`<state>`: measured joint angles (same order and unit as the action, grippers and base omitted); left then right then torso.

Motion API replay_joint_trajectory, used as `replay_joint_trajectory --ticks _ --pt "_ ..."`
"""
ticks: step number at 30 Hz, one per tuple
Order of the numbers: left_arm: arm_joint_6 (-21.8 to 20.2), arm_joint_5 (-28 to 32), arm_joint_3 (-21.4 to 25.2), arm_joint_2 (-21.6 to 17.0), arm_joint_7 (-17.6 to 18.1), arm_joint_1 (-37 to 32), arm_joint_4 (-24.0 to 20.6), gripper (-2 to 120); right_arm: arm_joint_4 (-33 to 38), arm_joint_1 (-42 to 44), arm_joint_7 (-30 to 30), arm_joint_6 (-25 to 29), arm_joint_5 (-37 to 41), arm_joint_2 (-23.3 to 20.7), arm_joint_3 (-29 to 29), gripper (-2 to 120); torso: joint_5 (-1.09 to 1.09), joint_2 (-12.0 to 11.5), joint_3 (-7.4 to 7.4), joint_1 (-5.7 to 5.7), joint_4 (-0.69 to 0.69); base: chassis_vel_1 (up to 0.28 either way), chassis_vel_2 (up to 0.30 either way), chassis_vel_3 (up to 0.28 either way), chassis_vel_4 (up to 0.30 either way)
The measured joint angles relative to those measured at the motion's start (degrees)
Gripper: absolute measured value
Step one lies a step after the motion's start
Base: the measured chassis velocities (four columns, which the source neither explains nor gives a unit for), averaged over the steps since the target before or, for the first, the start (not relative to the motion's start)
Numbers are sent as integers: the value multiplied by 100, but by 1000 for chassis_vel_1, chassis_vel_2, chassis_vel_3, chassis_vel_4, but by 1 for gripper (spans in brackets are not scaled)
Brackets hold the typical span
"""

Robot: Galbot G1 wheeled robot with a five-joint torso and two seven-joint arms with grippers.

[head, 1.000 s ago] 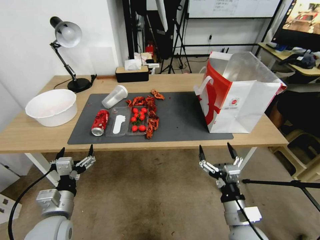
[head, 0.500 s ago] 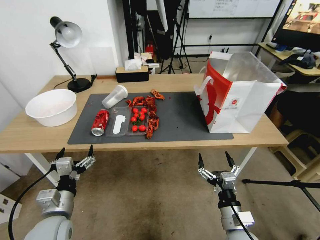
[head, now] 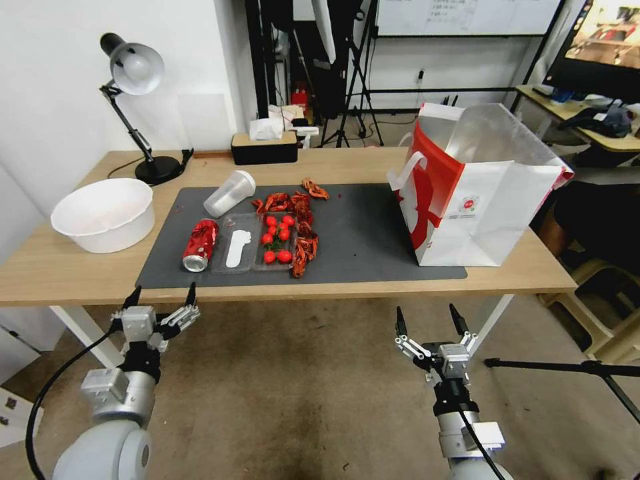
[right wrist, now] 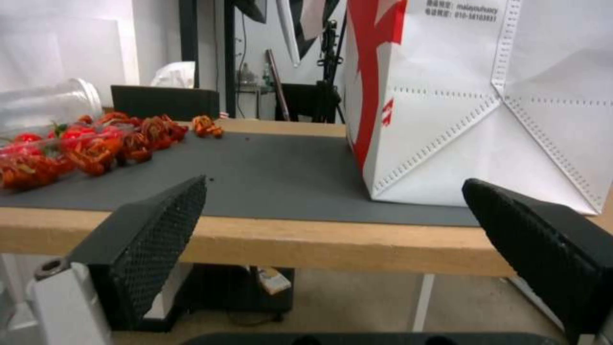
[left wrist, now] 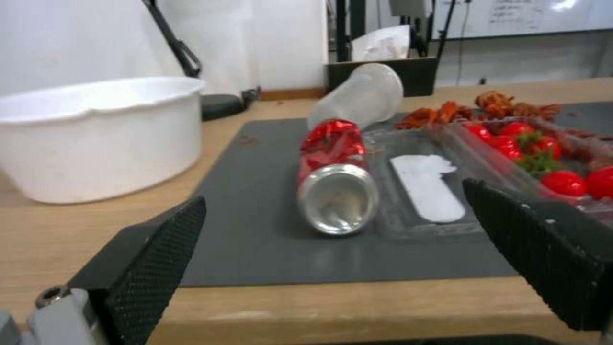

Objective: Pick up the trash from the table and place it into the takeout bag.

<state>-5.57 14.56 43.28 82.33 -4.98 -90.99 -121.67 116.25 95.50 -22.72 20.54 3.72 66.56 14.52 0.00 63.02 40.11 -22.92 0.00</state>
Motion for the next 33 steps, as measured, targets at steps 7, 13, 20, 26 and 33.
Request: replay_joint_trajectory --ticks 7,13,20,26,33 --pt "-396 454 -156 -345 40 404 331 100 42 -5 -3 -37 -22 16 8 100 -1 -1 0 0 0 0 0 0 0" --pt "-716 782 -360 -634 185 970 645 100 80 -13 -24 -102 -41 28 17 100 0 -1 0 0 0 0 0 0 0" --pt "-818 835 -521 -845 253 1441 1002 100 99 -14 -40 -141 -48 30 27 100 -1 -1 0 0 0 0 0 0 0" --pt "-877 838 -578 -965 281 1625 1210 100 104 -19 -50 -152 -59 53 29 100 0 -1 0 0 0 0 0 0 0" --pt "-1046 825 -605 -1021 303 1674 1318 93 75 -56 -58 -160 -62 64 29 100 0 -1 0 0 0 0 0 0 0"
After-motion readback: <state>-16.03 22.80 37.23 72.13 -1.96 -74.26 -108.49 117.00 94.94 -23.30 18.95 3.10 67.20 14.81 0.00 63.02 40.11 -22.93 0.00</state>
